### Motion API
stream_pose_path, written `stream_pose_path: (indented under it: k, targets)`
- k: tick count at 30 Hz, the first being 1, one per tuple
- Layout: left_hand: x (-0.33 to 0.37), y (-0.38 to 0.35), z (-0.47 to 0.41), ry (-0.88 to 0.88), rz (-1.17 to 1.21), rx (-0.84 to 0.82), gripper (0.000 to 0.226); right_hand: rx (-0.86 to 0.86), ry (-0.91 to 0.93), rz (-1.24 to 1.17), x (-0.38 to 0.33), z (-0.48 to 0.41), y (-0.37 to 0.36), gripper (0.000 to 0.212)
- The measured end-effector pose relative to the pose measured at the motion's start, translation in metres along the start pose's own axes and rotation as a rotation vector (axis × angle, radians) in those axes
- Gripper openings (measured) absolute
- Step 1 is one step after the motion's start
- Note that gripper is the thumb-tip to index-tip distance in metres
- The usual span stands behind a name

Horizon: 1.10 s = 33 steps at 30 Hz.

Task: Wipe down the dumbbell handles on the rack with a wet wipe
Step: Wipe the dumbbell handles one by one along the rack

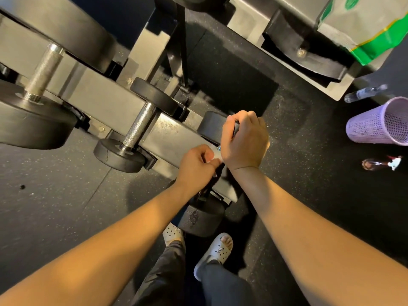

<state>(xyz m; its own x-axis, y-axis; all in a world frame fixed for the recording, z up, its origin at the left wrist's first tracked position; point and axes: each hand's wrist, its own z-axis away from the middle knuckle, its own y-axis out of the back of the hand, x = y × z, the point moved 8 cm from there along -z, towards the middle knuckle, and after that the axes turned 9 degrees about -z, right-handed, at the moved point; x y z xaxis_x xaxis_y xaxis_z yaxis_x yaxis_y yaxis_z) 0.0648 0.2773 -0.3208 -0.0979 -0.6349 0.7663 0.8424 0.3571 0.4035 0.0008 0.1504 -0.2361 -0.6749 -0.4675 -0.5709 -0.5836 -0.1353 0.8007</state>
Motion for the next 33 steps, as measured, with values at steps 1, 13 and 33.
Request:
stream_pose_path:
  k: [1,13,33]
  targets:
    - [-0.004,0.001,-0.004,0.065,0.12,0.014,0.019,0.001,0.004,-0.001,0.001,0.0,-0.001,0.033]
    - [-0.024,-0.028,-0.029,0.404,0.441,-0.409,0.031,0.004,0.016,0.035,-0.001,-0.001,0.002,0.029]
    - [-0.002,0.02,0.047,0.11,-1.022,-0.341,0.027,-0.197,0.12,0.007,0.002,-0.001,0.0,0.034]
